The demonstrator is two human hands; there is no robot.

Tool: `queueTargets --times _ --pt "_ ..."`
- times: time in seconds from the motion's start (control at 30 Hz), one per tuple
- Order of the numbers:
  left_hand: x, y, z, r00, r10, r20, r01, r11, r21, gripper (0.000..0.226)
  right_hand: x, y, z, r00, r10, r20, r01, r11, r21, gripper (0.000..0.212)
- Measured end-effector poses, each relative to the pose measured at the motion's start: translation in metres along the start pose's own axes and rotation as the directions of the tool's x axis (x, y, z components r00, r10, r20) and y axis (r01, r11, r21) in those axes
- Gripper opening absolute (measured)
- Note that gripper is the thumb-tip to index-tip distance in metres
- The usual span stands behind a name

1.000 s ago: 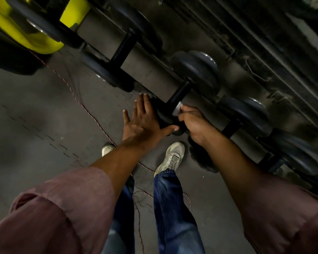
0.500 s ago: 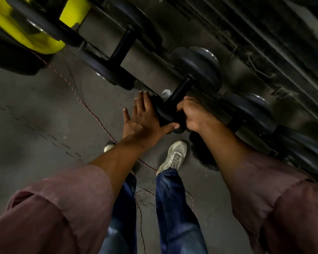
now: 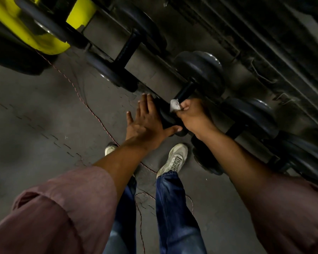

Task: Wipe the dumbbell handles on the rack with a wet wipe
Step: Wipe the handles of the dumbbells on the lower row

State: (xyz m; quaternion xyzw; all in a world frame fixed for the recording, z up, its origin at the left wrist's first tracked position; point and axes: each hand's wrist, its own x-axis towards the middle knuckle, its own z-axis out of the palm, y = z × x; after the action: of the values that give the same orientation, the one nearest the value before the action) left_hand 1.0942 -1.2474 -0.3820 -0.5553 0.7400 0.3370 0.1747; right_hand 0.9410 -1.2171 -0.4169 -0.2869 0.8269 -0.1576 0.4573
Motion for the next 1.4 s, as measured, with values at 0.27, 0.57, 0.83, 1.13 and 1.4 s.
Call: queueTargets --times 0.27,0.57,0.83,1.13,1.4 --pt "0.001 0.000 0.000 1.000 0.015 -0.001 -0.015 1.000 -0.008 0.133 0.001 -0.016 -0.008 0.921 -0.390 -0.004 0.352 0.835 -0.422 0.018" --pt "0.001 0.000 0.001 1.000 0.013 -0.008 -0.013 1.000 -0.009 0.131 0.013 -0.018 -0.015 0.747 -0.556 0.363 0.637 0.443 -0.631 0.027" --pt "0.002 0.001 0.002 1.000 0.006 0.003 -0.006 1.000 -0.015 0.131 0.021 -0.066 -0.003 0.871 -0.283 0.402 0.451 0.134 -0.882 0.027" --pt "0.002 -0.003 0.004 1.000 0.020 -0.003 -0.020 0.999 -0.039 0.132 0.013 -0.064 -0.007 0.905 -0.312 0.290 0.377 0.268 -0.887 0.028" --pt "0.002 -0.002 0.001 1.000 0.023 0.008 -0.023 0.999 -0.029 0.133 0.002 -0.033 -0.035 0.841 -0.493 0.223 0.426 0.349 -0.834 0.026"
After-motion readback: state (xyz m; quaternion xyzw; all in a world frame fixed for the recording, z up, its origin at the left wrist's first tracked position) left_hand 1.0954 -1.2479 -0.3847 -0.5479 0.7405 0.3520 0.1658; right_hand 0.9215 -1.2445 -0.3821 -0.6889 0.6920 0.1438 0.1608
